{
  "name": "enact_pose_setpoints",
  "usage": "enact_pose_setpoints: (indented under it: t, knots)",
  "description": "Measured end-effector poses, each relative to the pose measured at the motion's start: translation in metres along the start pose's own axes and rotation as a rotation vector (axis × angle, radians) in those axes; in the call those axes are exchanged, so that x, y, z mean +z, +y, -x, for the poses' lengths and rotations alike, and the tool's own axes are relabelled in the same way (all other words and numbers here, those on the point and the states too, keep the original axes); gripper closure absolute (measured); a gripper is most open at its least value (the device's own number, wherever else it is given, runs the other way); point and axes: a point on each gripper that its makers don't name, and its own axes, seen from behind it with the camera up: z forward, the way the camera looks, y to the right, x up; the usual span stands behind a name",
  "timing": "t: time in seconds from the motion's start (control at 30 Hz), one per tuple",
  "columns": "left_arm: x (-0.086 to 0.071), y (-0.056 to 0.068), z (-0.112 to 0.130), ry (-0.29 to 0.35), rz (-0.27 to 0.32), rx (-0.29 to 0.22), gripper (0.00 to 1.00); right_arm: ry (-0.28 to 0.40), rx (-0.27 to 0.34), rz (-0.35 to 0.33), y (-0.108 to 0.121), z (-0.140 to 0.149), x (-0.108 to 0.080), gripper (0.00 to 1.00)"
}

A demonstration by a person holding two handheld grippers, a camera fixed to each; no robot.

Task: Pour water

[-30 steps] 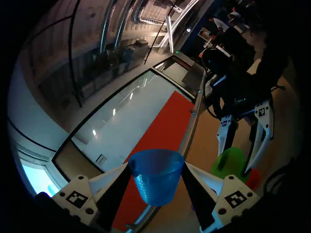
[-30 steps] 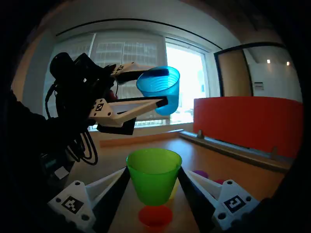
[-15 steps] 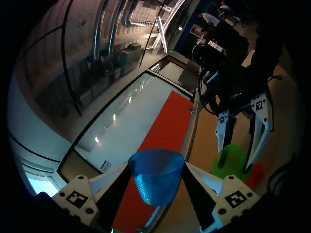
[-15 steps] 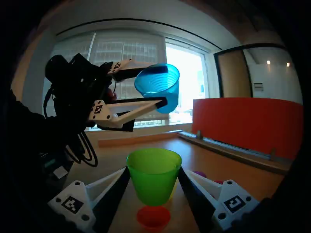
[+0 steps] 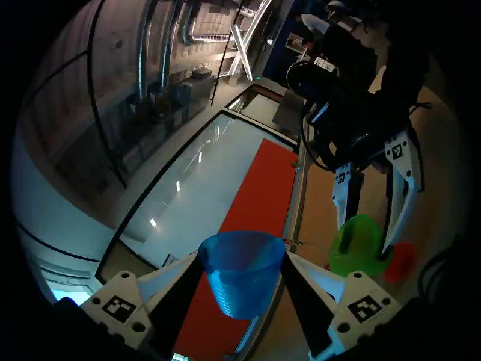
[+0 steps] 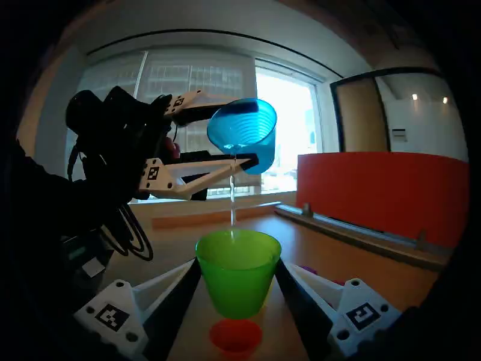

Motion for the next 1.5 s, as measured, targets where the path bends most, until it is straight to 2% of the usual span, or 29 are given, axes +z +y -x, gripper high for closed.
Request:
enact_pose_setpoints:
  t: [0.67, 1.5]
  knots:
    - [0.001, -0.001, -0.003, -0.002, -0.007, 0.072, 0.14, 0.009, -0.004, -0.001, -0.001, -0.003, -0.001, 0.11]
    - [0.0, -0.013, -0.011, 0.007, -0.03, 0.127, 0.14, 0.017, -0.02, 0.003, -0.001, -0.009, -0.003, 0.11]
